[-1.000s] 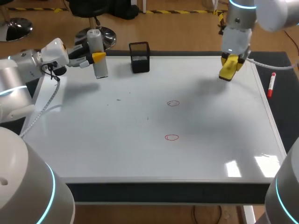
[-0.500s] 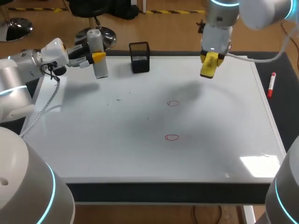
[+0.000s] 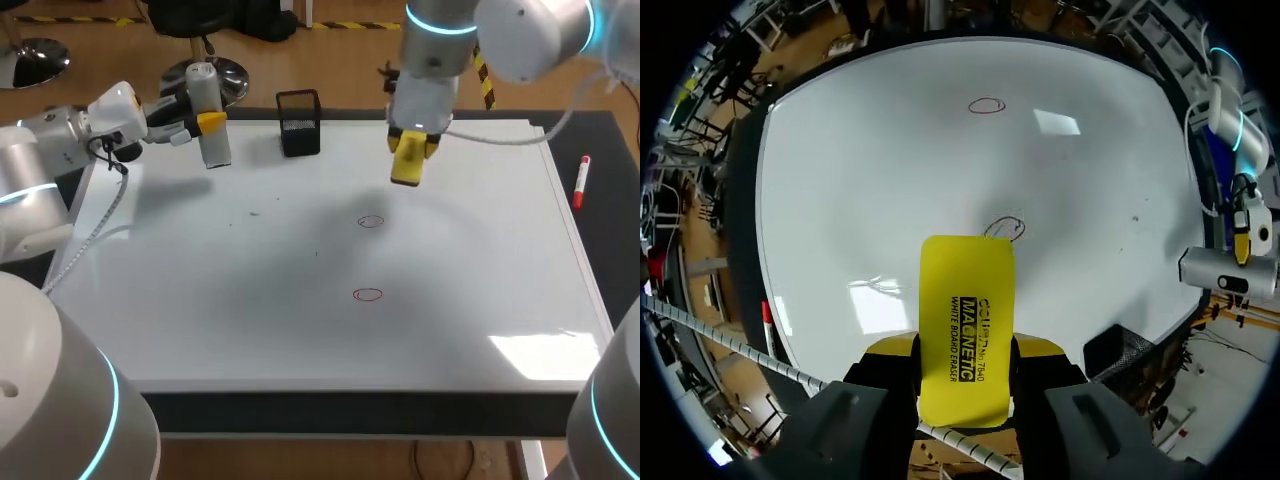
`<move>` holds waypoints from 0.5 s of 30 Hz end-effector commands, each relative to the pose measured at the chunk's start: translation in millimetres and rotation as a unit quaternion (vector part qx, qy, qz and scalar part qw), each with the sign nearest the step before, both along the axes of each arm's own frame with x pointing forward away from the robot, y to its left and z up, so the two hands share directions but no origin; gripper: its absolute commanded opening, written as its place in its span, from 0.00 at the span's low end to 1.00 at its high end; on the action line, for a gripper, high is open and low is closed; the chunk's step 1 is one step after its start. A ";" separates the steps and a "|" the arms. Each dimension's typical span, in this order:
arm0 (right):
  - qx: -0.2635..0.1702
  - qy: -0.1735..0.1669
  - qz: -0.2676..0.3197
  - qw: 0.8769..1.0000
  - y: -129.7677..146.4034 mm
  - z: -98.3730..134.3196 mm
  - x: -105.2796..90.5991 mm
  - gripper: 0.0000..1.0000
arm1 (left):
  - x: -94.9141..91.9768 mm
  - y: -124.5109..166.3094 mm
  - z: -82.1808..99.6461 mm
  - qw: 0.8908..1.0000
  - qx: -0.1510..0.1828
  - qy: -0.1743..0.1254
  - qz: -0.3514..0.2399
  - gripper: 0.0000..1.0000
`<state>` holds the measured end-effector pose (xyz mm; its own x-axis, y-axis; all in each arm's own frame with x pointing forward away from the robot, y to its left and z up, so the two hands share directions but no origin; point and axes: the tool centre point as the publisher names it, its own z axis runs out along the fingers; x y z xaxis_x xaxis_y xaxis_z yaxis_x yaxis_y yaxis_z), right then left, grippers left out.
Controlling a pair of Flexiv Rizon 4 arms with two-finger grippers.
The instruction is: Pick up the inspection probe, press it on each red-marked spot on the whiteboard one by one, put down the probe, pick up the eraser, and wipe off all the red marks.
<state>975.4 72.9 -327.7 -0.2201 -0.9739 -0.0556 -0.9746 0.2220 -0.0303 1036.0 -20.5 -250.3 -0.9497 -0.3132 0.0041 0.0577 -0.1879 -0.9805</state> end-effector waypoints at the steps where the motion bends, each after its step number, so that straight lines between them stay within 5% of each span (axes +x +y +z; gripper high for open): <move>1: 0.002 -0.002 0.009 1.000 14.5 -5.5 -5.1 0.00 | 0.0 -0.6 -0.1 1.000 -0.001 -0.001 0.001 0.00; 15: 0.013 0.022 0.070 0.997 60.8 -38.5 -20.3 0.00 | 0.0 -0.6 -0.1 1.000 -0.001 -0.001 0.001 0.00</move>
